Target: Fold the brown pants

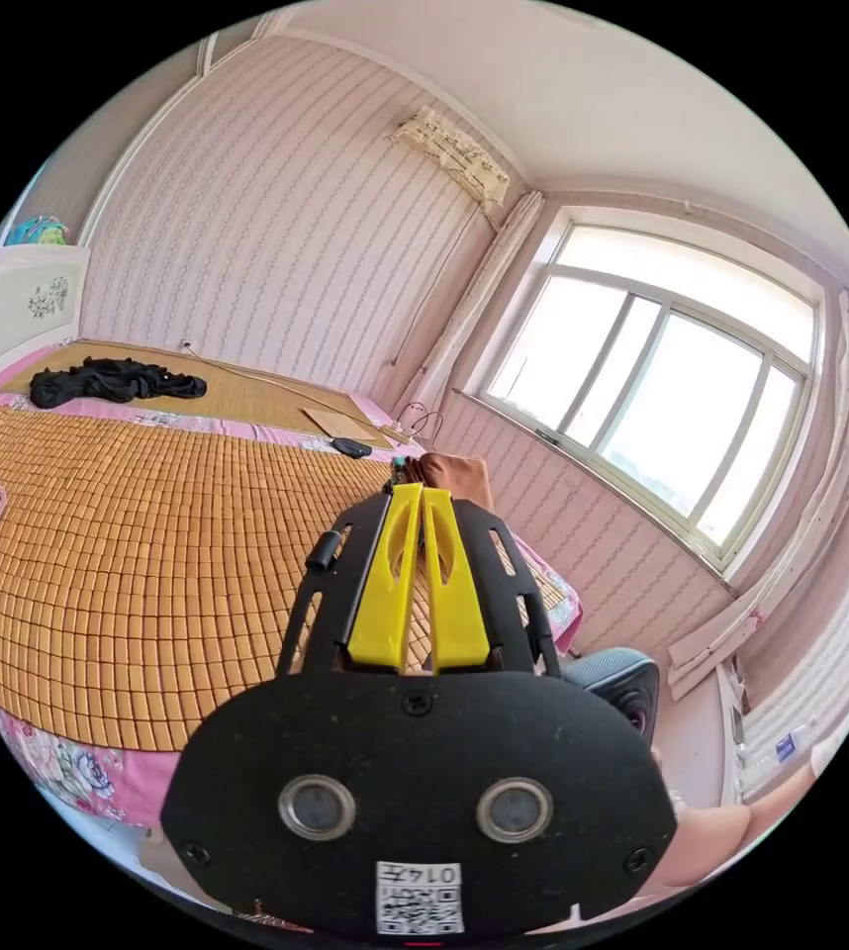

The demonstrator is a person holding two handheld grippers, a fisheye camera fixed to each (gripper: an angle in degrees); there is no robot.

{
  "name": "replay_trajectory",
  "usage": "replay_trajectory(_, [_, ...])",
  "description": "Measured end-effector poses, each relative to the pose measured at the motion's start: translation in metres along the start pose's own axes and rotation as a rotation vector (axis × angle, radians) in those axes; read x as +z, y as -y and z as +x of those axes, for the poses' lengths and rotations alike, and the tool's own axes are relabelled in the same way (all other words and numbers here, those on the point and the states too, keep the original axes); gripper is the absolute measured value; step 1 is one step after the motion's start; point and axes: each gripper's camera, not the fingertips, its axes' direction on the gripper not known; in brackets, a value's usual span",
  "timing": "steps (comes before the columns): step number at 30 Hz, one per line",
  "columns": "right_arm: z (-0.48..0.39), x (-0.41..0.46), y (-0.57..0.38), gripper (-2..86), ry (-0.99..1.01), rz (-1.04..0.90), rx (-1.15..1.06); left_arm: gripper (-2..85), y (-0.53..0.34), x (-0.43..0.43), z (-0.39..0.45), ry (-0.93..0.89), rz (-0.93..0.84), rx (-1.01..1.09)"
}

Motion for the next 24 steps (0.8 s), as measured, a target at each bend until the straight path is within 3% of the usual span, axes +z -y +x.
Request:
replay_trajectory(3, [0.020,0.028,-0.005,-0.9,0.079,-0.051,0.042,-1.0,0.000,0.031,0.026,0.045,-0.019,0.055])
replay_trajectory(11, [0.054,0.103,-0.003,-0.9,0.045,-0.069,0.086,-0.9,0.006,0.117,0.053,0.059,-0.058,0.071])
replay_trajectory(16, [0.106,0.161,0.031,-0.9,0.271,0.003,0.029,-0.5,0.030,0.188,0.068,-0.026,-0.036,0.213])
replay_trajectory(18, [0.134,0.190,0.040,-0.8,0.340,0.067,0.052,1.6,0.043,0.241,0.066,-0.036,-0.154,0.275])
replay_trajectory(24, [0.205,0.319,0.072,-0.9,0.044,-0.199,0.393,7.7,0.057,0.381,0.066,-0.088,-0.370,0.318])
